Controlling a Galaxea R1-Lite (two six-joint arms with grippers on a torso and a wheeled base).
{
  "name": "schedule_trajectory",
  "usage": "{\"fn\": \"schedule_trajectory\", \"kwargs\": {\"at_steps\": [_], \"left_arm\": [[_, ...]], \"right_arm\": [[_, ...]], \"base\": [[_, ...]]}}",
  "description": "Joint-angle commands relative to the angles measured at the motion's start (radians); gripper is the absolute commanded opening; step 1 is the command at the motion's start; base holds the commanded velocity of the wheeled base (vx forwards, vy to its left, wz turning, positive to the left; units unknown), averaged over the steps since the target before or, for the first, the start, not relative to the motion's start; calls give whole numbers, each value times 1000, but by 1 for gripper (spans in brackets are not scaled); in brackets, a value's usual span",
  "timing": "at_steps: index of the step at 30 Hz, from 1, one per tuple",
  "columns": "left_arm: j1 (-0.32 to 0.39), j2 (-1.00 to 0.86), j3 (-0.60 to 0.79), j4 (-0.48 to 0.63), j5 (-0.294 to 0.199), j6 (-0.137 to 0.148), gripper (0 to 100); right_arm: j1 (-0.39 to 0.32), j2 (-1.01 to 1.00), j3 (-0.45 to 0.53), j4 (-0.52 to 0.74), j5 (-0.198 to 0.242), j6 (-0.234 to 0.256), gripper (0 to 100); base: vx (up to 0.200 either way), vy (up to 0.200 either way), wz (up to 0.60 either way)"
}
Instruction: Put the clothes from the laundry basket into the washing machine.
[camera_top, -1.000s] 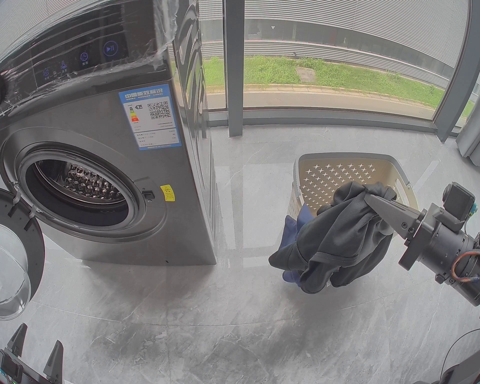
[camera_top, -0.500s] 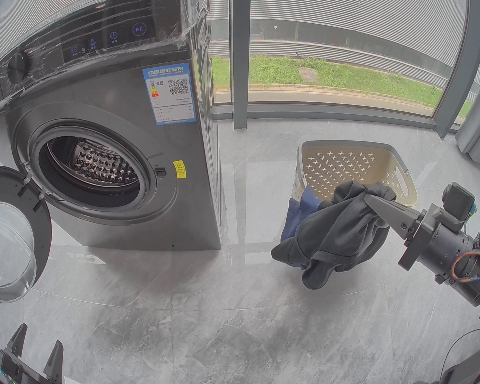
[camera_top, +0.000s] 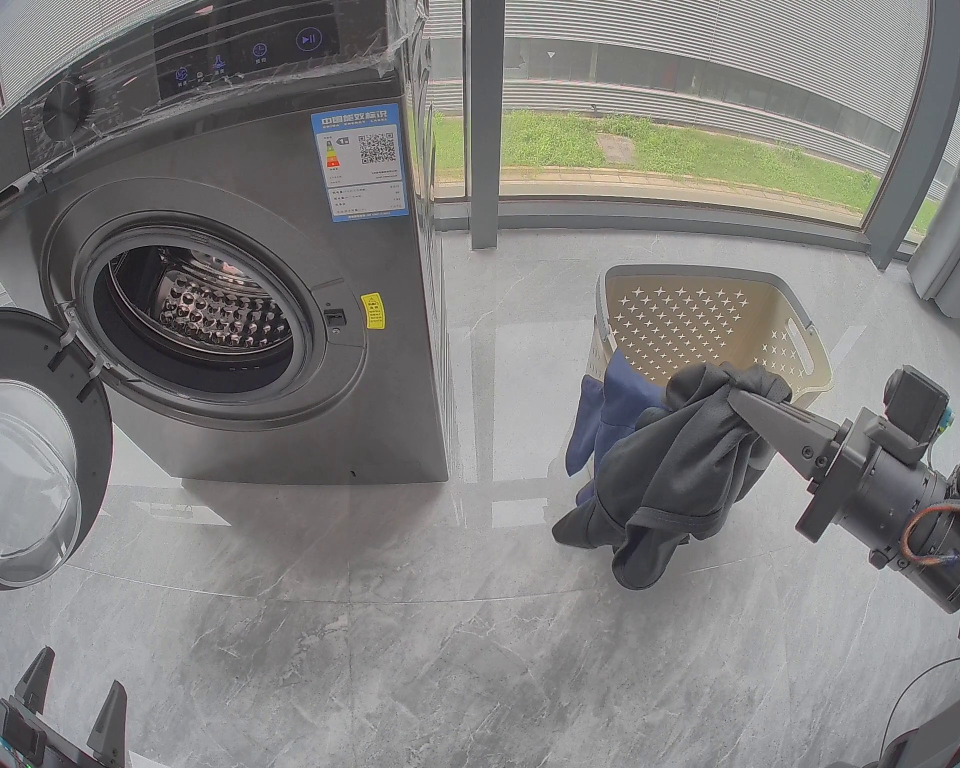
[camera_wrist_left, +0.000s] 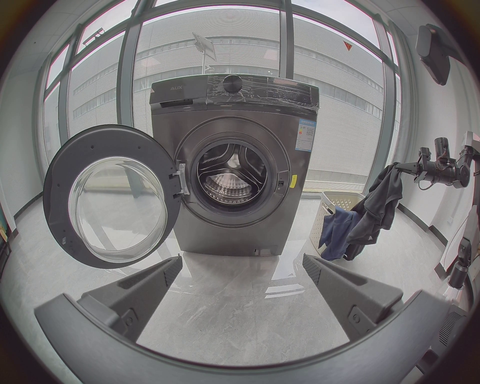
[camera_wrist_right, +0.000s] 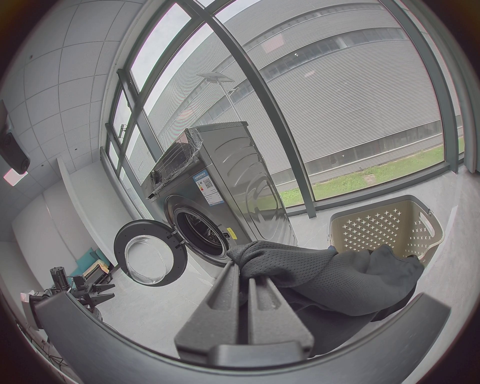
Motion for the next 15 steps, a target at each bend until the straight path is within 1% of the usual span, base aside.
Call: {"fn": "schedule_trajectory", "kwargs": {"at_steps": [1,15], "left_arm": [[0,-17,16,0,1,0,100],[0,-17,16,0,1,0,100]], "right_arm": [[0,2,-1,0,0,0,0],[0,1,-1,0,0,0,0]], "base": [[0,200,0],[0,200,0]]}}
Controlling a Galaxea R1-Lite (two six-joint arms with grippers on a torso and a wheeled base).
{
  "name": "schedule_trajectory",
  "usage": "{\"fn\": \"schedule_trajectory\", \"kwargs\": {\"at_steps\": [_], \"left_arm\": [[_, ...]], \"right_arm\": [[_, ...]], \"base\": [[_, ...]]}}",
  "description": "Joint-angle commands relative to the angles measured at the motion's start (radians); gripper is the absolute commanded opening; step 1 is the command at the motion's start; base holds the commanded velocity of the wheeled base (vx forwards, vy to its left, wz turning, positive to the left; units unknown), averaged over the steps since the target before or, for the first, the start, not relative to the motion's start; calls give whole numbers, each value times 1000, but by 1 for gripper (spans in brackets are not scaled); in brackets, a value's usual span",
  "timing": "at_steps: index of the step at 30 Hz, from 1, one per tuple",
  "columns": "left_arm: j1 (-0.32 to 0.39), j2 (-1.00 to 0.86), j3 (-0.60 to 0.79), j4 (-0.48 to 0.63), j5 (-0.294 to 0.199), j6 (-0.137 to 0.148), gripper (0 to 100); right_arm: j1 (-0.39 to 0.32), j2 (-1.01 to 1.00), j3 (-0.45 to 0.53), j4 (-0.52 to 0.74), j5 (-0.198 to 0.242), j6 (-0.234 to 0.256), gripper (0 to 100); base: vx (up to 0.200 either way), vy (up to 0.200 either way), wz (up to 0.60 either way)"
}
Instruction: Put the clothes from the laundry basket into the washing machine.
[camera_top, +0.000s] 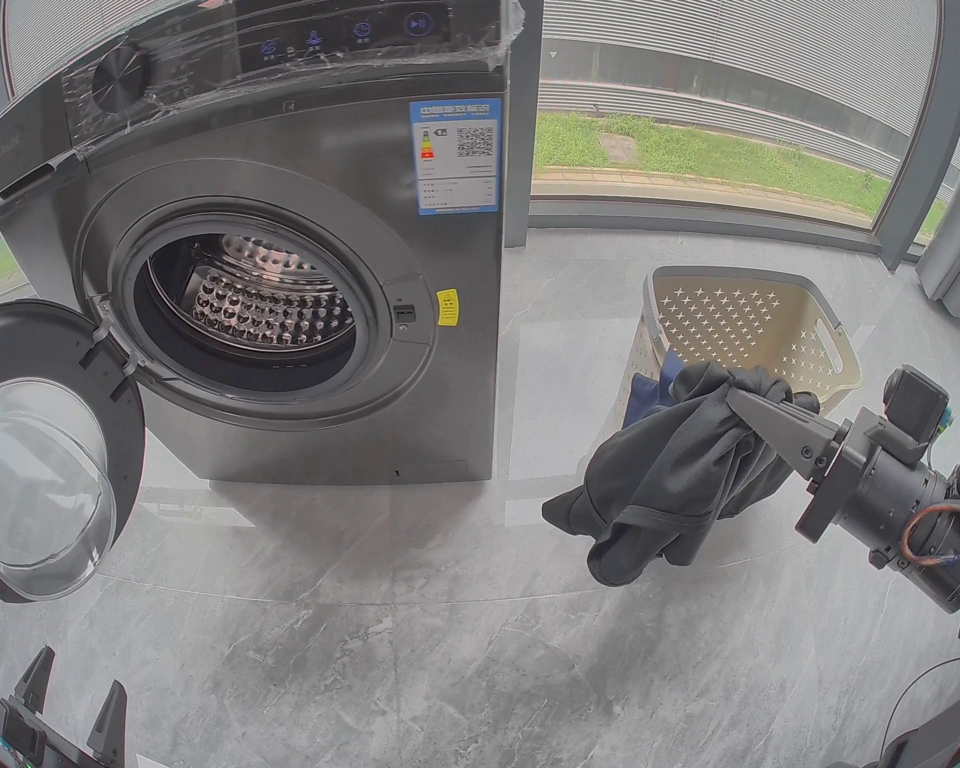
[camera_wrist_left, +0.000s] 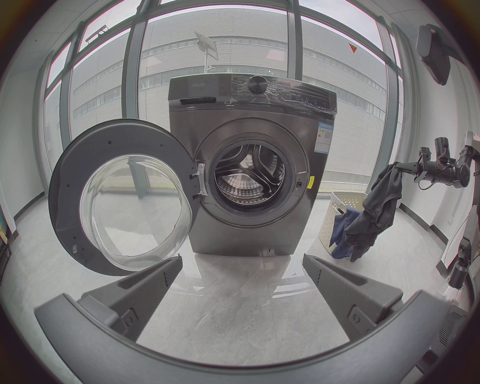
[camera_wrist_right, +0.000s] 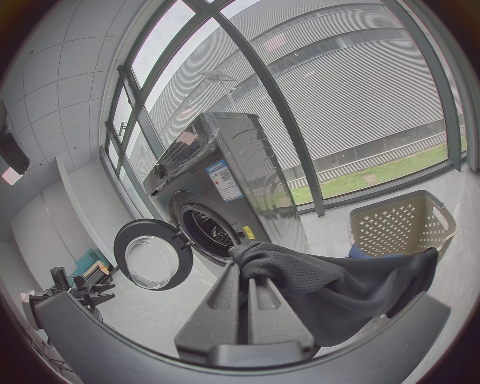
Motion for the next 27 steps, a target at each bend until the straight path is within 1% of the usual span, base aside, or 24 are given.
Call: {"fn": "schedule_trajectory", "kwargs": {"at_steps": [1,3,12,24,27], "left_arm": [[0,-17,16,-1,0,0,100],[0,-17,16,-1,0,0,100],[2,-17,16,-1,0,0,100],[0,-17,16,-1,0,0,100],[0,-17,16,-1,0,0,100]], "right_arm": [[0,0,0,0,0,0,0],[0,0,0,0,0,0,0],[0,0,2,0,-2,1,0],[0,0,2,0,-2,1,0],[0,0,3,0,-2,3,0]], "base": [[0,200,0],[0,200,0],[0,0,0],[-200,0,0],[0,0,0]]}}
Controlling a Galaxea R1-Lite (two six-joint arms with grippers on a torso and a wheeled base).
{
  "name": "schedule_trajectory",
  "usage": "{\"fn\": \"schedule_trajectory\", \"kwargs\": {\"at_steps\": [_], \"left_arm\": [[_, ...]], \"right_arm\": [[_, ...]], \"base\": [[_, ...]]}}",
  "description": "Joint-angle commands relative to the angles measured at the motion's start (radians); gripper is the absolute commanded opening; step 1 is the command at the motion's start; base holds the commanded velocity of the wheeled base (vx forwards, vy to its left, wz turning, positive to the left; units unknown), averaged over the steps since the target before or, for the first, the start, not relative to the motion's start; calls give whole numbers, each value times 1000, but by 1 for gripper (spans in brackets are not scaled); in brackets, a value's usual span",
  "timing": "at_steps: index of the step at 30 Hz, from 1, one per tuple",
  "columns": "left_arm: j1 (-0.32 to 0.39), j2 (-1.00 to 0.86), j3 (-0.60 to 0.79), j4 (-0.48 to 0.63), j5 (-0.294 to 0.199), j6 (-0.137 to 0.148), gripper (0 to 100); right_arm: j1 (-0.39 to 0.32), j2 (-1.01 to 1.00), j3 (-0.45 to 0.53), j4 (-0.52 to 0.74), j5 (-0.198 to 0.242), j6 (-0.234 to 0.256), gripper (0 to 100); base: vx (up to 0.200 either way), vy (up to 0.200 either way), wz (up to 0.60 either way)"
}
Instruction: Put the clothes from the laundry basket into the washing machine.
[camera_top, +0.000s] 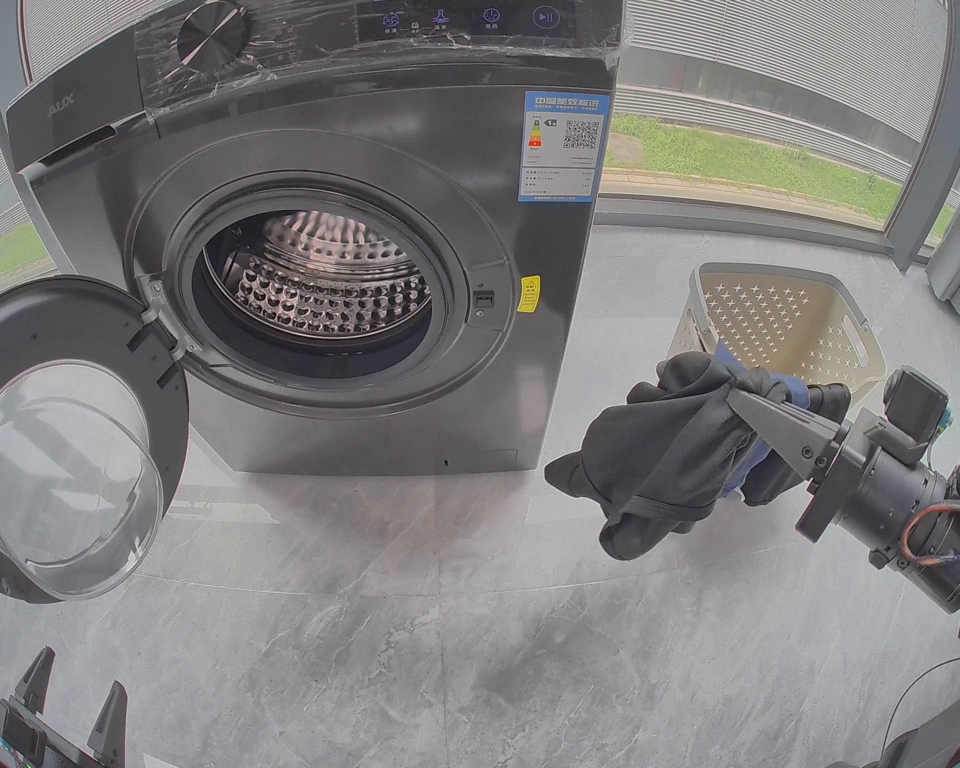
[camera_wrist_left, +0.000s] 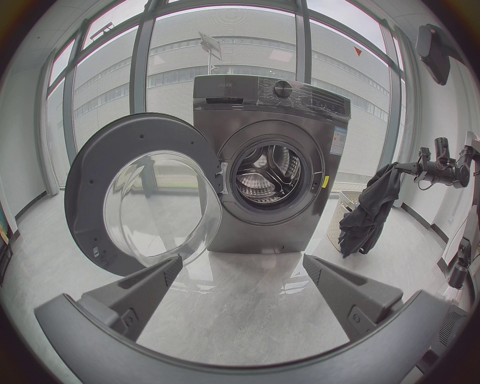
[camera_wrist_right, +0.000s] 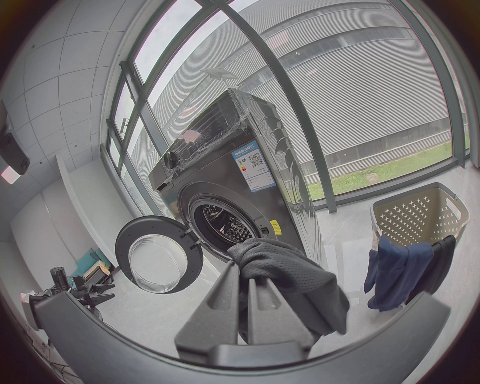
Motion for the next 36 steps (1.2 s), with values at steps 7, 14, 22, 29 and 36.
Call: {"fn": "schedule_trajectory", "kwargs": {"at_steps": [7,14,22,29,36], "left_arm": [[0,-17,16,0,1,-1,100],[0,-17,16,0,1,-2,100],[0,-17,16,0,1,-1,100],[0,-17,16,0,1,-2,100],[0,-17,16,0,1,-2,100]], "right_arm": [[-1,0,3,0,0,1,0],[-1,0,6,0,0,1,0],[-3,0,6,0,0,1,0],[-4,0,6,0,0,1,0],[-6,0,9,1,-1,0,0]], "base": [[0,29,0],[0,200,0],[0,200,0],[0,200,0],[0,29,0]]}}
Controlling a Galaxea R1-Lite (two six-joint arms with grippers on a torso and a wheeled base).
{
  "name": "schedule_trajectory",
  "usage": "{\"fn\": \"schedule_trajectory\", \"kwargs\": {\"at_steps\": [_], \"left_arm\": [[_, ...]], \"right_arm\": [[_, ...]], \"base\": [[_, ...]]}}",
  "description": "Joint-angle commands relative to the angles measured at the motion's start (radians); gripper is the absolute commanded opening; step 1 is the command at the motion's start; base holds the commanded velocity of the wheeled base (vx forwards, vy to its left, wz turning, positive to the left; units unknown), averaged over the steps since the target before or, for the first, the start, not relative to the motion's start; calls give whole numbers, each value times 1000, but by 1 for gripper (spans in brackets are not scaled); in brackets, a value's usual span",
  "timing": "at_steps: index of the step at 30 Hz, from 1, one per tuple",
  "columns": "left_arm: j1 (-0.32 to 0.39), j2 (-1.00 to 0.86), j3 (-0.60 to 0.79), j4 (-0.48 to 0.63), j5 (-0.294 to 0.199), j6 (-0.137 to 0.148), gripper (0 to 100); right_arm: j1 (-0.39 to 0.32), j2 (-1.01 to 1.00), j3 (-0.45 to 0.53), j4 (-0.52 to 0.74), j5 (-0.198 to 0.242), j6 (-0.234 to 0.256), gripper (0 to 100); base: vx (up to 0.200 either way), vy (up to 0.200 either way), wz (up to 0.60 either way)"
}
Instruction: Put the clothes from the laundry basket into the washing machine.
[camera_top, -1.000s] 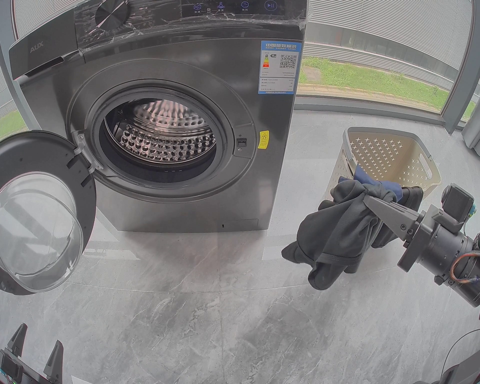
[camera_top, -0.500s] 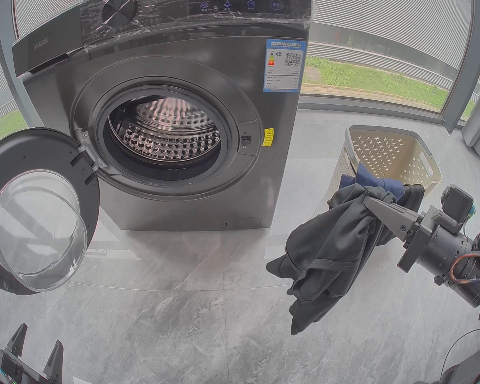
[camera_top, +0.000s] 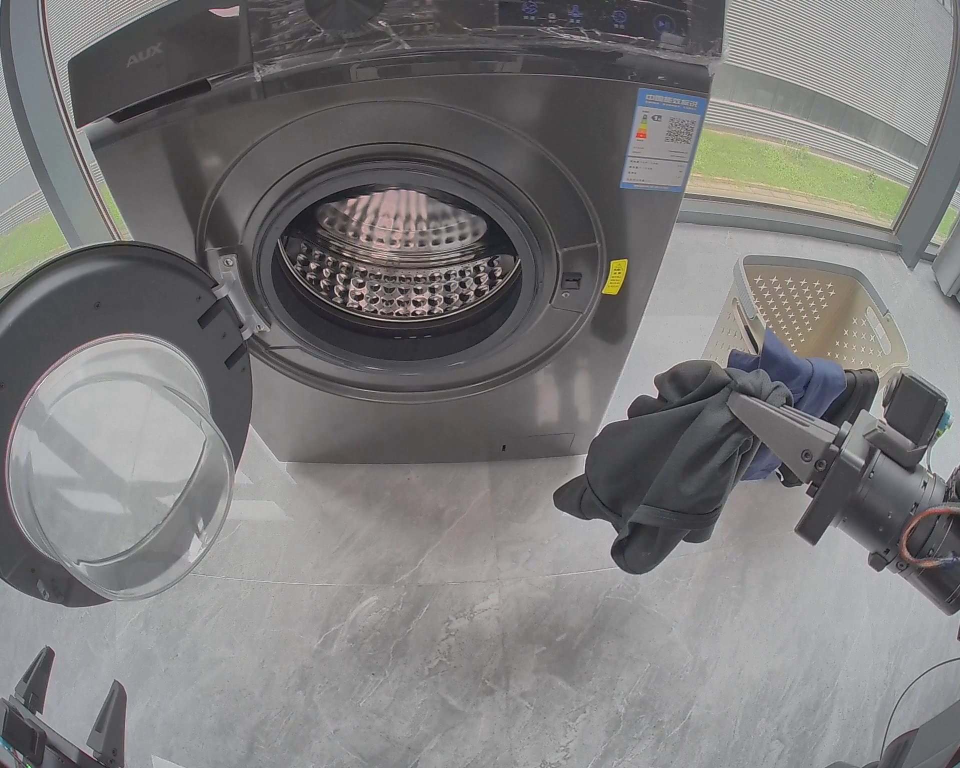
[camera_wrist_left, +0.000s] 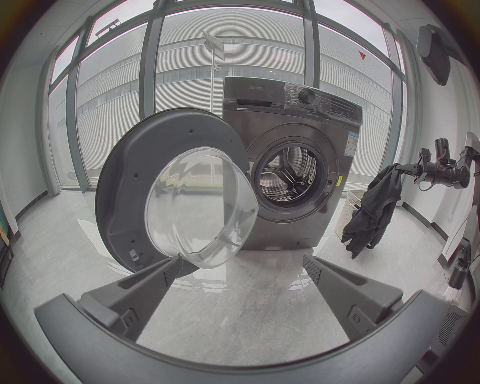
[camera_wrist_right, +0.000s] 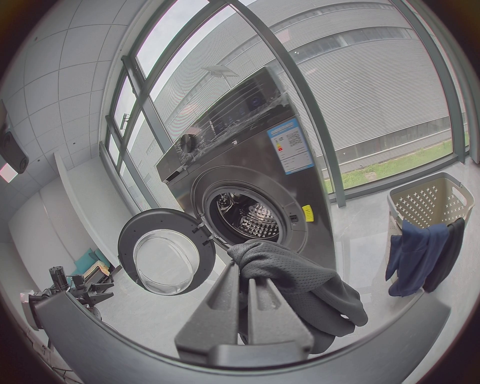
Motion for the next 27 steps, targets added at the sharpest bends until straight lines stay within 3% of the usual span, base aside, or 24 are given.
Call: {"fn": "schedule_trajectory", "kwargs": {"at_steps": [1,27], "left_arm": [[0,-17,16,0,1,-1,100],[0,-17,16,0,1,-1,100]], "right_arm": [[0,1,2,1,0,-2,0],[-6,-7,16,8,3,-9,0]], "base": [[0,0,0],[0,0,0]]}}
